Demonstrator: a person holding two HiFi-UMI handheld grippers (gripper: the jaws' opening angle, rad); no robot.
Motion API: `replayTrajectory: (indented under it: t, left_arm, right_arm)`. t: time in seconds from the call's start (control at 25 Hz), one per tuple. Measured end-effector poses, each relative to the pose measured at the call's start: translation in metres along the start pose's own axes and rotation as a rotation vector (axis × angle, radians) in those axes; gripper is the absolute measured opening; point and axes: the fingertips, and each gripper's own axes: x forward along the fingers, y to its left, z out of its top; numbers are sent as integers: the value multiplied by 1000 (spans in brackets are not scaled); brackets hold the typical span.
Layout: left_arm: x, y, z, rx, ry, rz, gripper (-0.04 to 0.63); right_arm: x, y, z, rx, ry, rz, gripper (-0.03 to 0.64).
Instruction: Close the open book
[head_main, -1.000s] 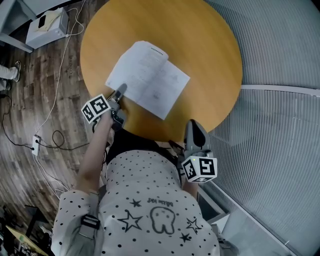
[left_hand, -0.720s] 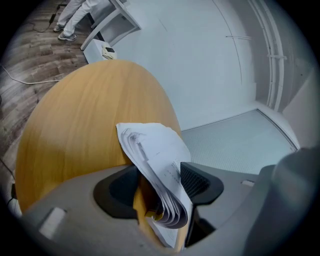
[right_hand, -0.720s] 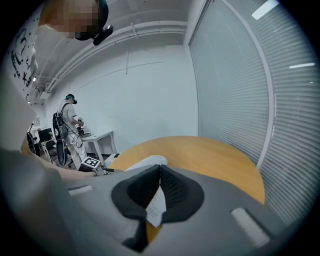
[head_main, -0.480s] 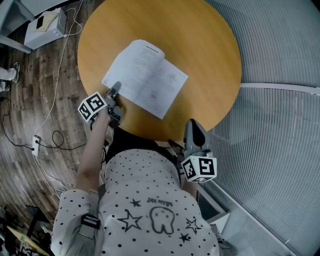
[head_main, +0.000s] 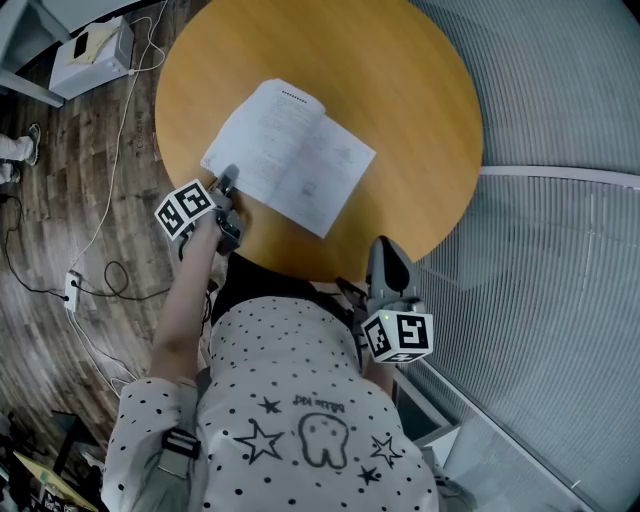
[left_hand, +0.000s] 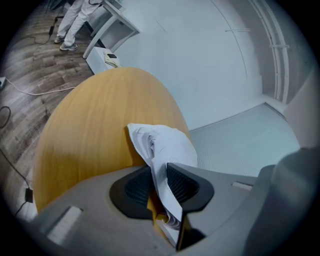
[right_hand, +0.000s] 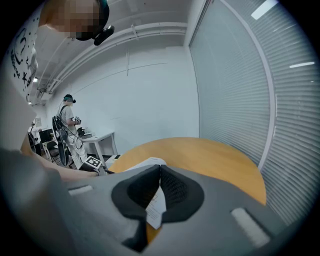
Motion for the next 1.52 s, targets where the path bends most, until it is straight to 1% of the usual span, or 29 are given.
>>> replayTrajectory:
  t: [0.12,0.16,0.24,0.52,0.68,0.88,1.04,1.24,1.4,1.52]
  left_arm:
    - [5,9,-1,36,26,68,93]
    - [6,11,-1,58,32,88,75]
    - [6,11,0,118,34,122,60]
    - [5,0,2,297,7,168,35]
    - [2,-8,1,353,-13,165,31]
    - [-15,-28,2,411,-53,127,31]
    - [-24,-44,3,457,-84,113,29]
    - [-28,-53,-4,473,-90,93,26]
    - [-35,-63,-2,522,-109,94,26]
    - [-39,-70,-6,556,-107,86,26]
  right_arm:
    - [0,1,-1,2,-3,0,5]
    - [0,1,-2,2,-4,0,5]
    - [-1,2,-1,2,-7,-3,5]
    - [-4,-5,-3,16,-22,-20,5]
    - [-4,-8,-3,18,-34,-21,5]
    - [-10,-4,6,22,-51,-32,5]
    - [-13,-8,7,26,-62,-41,5]
    - [-21,-14,8,38,-81,-63,5]
    - [-30,-18,10,47,-96,-84,5]
    - [-37,-21,12,53,-110,-103,5]
